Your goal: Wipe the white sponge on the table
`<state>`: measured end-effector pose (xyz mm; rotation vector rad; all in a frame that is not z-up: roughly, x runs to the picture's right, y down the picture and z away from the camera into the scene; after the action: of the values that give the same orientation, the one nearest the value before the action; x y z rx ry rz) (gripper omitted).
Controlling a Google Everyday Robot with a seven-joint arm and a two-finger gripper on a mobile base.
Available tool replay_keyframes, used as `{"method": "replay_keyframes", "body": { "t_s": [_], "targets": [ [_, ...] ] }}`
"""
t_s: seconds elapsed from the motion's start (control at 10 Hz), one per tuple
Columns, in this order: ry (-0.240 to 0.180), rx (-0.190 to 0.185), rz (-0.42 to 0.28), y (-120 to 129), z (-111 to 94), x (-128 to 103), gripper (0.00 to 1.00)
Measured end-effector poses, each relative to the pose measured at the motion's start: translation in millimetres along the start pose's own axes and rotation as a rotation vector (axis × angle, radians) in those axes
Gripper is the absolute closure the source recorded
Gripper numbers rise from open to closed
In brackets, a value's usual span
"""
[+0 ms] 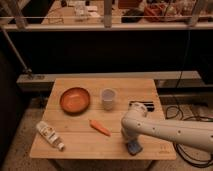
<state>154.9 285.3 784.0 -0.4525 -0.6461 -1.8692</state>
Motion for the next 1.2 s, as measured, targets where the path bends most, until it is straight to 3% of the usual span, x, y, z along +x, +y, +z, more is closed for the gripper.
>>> {"method": "replay_keyframes", "body": {
  "t_s": [0.3, 0.6, 1.2],
  "targets": [
    [-0.023, -0.012, 0.113, 67, 6, -32, 1.00],
    [-0.036, -0.005, 0.236, 123, 11, -31, 1.00],
    [-0.036, 0.000, 0.243, 125, 9, -26, 1.00]
  ]
}}
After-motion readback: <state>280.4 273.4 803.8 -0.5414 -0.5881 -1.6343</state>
